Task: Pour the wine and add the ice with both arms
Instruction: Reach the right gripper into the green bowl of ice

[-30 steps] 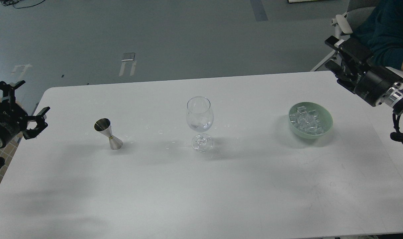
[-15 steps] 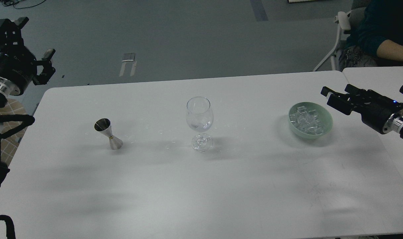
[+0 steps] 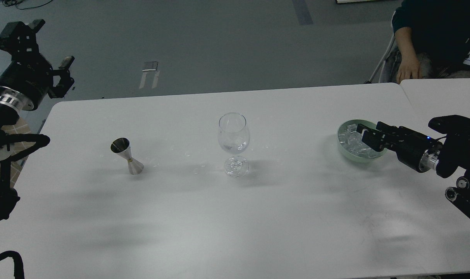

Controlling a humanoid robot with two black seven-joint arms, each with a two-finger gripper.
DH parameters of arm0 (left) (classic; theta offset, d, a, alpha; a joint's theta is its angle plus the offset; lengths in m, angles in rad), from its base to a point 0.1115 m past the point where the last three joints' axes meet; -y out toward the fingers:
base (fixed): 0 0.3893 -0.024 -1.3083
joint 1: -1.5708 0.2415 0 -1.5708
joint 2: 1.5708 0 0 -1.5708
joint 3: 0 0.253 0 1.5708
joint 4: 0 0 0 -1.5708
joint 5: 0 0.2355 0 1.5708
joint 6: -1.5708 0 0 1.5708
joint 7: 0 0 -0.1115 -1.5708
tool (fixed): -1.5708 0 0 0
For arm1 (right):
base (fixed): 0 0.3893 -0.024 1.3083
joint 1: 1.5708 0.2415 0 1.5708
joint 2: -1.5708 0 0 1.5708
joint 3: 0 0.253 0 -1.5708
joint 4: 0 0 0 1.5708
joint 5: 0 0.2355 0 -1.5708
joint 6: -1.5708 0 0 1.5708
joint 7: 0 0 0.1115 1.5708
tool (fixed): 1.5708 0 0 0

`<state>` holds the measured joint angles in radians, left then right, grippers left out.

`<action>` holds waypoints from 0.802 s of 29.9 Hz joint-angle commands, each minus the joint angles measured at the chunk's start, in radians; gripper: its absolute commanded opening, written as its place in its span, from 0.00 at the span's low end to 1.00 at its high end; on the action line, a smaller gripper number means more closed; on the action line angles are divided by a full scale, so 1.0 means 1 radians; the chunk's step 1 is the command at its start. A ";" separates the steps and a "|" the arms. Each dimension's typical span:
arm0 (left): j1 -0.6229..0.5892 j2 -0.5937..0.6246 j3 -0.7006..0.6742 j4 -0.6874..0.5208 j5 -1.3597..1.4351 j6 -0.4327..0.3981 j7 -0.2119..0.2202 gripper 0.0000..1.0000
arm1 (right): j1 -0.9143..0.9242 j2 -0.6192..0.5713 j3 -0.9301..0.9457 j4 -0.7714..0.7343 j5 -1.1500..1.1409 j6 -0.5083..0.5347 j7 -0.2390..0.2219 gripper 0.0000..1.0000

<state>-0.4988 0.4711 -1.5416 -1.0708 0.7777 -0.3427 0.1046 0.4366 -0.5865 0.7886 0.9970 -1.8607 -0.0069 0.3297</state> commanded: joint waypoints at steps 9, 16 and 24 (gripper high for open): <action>0.009 -0.012 0.031 -0.023 0.000 -0.001 0.003 0.97 | 0.050 0.033 -0.078 -0.087 0.000 -0.001 -0.006 0.62; 0.011 -0.014 0.043 -0.024 0.000 -0.001 0.001 0.97 | 0.051 0.048 -0.081 -0.113 0.000 0.005 -0.009 0.63; 0.011 -0.014 0.043 -0.024 0.000 0.001 0.001 0.97 | 0.051 0.066 -0.089 -0.130 0.000 0.005 -0.015 0.60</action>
<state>-0.4883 0.4571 -1.4987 -1.0962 0.7777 -0.3425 0.1057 0.4881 -0.5255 0.7058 0.8686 -1.8607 -0.0014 0.3151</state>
